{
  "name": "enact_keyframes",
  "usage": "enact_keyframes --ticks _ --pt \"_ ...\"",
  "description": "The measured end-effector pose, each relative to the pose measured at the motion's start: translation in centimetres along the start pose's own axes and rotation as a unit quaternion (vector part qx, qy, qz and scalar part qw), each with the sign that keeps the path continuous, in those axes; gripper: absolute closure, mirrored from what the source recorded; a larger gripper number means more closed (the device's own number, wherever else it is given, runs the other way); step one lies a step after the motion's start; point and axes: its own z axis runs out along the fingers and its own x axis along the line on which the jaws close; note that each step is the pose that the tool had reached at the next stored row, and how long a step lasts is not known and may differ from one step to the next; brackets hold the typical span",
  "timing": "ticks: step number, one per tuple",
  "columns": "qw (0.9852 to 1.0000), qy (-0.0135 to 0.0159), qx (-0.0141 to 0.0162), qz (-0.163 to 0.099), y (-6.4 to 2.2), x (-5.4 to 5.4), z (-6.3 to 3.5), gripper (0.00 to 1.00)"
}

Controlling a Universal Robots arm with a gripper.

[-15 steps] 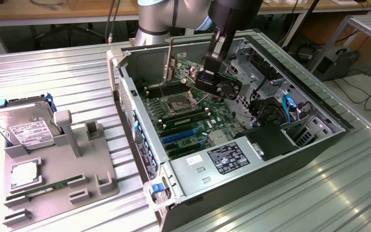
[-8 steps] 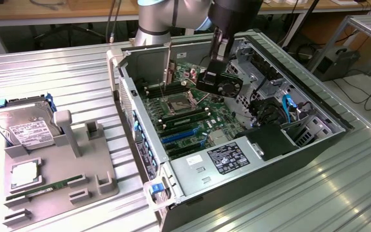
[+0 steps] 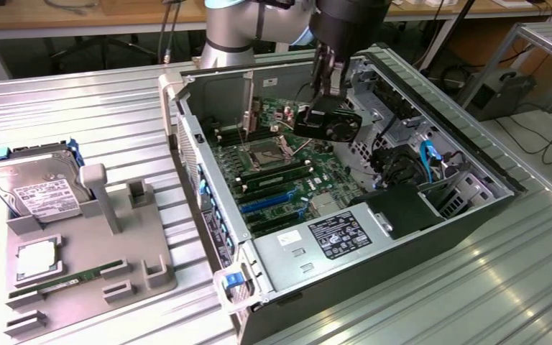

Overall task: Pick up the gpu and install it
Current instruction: 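Insert the gpu into the slot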

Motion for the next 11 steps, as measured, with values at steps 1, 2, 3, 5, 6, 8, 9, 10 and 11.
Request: enact_keyframes --ticks 1,2,3,5,6,8,9,10,11 --pt "1.0000 -0.0006 0.0008 -0.007 0.00 0.01 0.05 0.74" --pt "0.9999 -0.0011 0.0014 -0.013 0.00 0.01 0.08 0.74" --pt "0.9998 -0.0016 0.0020 -0.018 0.00 0.01 0.12 0.74" --pt "0.9995 -0.0028 0.0035 -0.030 0.00 0.01 0.21 0.74" --pt "0.9992 -0.0038 0.0047 -0.040 0.00 0.02 0.29 0.74" --pt "0.9985 -0.0053 0.0068 -0.053 0.00 0.02 0.41 0.74" --pt "0.9983 -0.0057 0.0073 -0.057 0.00 0.03 0.45 0.74" --pt "0.9979 -0.0064 0.0082 -0.064 0.00 0.03 0.51 0.74" --pt "0.9976 -0.0068 0.0085 -0.069 0.00 0.03 0.56 0.74"
